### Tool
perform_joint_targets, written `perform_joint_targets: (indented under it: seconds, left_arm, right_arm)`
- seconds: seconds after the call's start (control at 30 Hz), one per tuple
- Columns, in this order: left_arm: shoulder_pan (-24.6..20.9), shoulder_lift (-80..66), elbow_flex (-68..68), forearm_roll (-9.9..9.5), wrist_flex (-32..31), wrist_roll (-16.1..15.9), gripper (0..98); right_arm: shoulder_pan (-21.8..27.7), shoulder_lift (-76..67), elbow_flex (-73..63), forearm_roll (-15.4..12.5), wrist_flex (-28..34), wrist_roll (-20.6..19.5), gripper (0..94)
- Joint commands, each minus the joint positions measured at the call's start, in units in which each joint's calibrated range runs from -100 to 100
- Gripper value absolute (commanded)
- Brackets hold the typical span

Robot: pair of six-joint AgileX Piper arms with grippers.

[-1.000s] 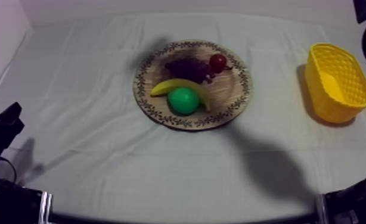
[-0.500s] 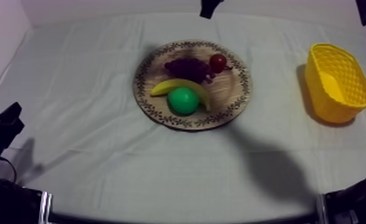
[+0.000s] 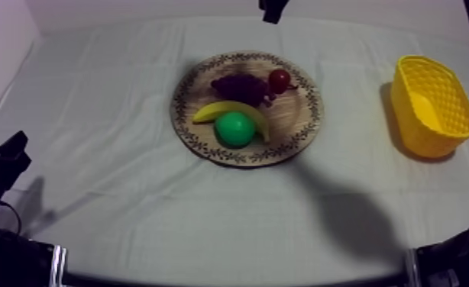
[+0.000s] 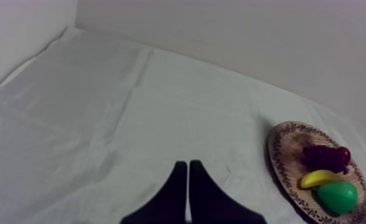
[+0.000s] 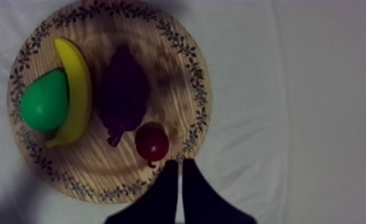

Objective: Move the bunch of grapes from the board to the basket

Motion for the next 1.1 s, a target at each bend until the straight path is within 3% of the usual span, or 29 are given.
perform_joint_targets:
  seconds: [0.0, 0.1, 0.3, 0.43, 0.63, 1.07]
  left_arm:
    - [0.01, 0.0, 0.02, 0.0, -0.01, -0.01, 0.1]
    - [0.01, 0.0, 0.02, 0.0, -0.01, -0.01, 0.1]
    - [0.01, 0.0, 0.02, 0.0, -0.01, -0.01, 0.1]
    - [0.01, 0.0, 0.02, 0.0, -0.01, -0.01, 0.1]
    - [0.01, 0.0, 0.02, 0.0, -0.01, -0.01, 0.1]
    - [0.01, 0.0, 0.02, 0.0, -0.01, -0.01, 0.1]
  right_arm:
    - [0.11, 0.0, 0.2, -0.59, -0.48, 0.24, 2.4]
    - [0.08, -0.1, 1.14, -0.38, -0.67, -0.27, 16.6]
    - [-0.06, -0.45, 3.13, 0.38, -1.56, -1.69, 58.5]
    - [-0.04, -0.77, 4.05, 0.84, -2.87, -2.16, 73.5]
    - [-0.22, -0.91, 4.87, 1.3, -4.53, -2.87, 80.3]
    - [-1.05, 1.59, 7.4, 1.87, -8.31, -3.76, 85.5]
